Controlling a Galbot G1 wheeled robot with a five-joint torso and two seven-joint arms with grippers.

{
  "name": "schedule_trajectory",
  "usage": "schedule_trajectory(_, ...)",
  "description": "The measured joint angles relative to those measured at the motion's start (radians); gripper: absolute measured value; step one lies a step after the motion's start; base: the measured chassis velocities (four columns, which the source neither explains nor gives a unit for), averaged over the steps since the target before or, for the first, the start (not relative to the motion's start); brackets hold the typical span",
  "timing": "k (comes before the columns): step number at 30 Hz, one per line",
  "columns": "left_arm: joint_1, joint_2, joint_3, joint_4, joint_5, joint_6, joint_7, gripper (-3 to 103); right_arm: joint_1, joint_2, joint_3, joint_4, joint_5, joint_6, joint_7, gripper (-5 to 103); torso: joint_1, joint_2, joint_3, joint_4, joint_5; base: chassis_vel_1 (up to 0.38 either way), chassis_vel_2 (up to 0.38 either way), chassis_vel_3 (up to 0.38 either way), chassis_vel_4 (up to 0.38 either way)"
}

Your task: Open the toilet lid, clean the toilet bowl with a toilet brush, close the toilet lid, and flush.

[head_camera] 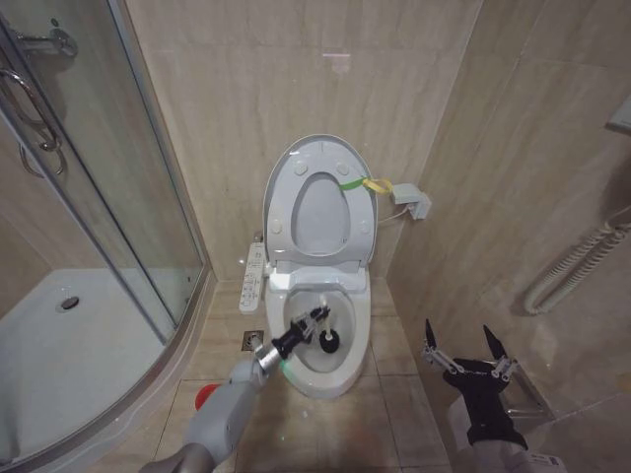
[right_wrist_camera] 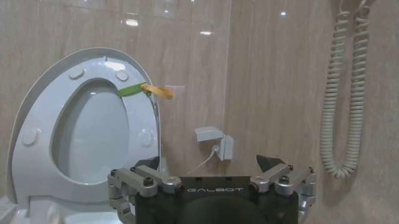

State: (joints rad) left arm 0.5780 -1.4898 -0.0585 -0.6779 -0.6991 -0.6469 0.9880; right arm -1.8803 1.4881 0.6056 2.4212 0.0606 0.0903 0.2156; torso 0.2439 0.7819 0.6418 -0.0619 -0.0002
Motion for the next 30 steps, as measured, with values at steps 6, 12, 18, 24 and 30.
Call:
schedule_trajectory(6, 0.011, -0.02, 0.002, -0.01, -0.022, 0.008, -0.005, 16, 0.0, 0.0, 0.0, 0.0, 0.0, 0.0, 0.0, 100, 0.0, 0.0, 0.0, 0.0003, 0.0001, 0.0, 0.0, 0.0, 0.0)
schedule_trajectory(12, 0.072, -0.046, 0.001, 0.075, -0.003, -0.001, 0.021, 15, 0.0, 0.0, 0.0, 0.0, 0.0, 0.0, 0.0, 100, 0.0, 0.0, 0.0, 0.001, 0.0004, 0.0, 0.0, 0.0, 0.0)
schedule_trajectory(18, 0.073, -0.032, -0.006, 0.058, -0.005, -0.004, 0.021, 19, 0.0, 0.0, 0.0, 0.0, 0.0, 0.0, 0.0, 100, 0.0, 0.0, 0.0, 0.0007, 0.0002, 0.0, 0.0, 0.0, 0.0)
schedule_trajectory(24, 0.044, -0.017, -0.007, -0.06, -0.054, 0.025, -0.014, 15, 0.0, 0.0, 0.0, 0.0, 0.0, 0.0, 0.0, 100, 0.0, 0.0, 0.0, 0.0, 0.0001, 0.0, 0.0, 0.0, 0.0)
schedule_trajectory(30, 0.042, -0.035, 0.002, -0.035, -0.059, 0.03, -0.006, 15, 0.0, 0.0, 0.0, 0.0, 0.0, 0.0, 0.0, 100, 0.0, 0.0, 0.0, 0.0004, 0.0, 0.0, 0.0, 0.0, 0.0)
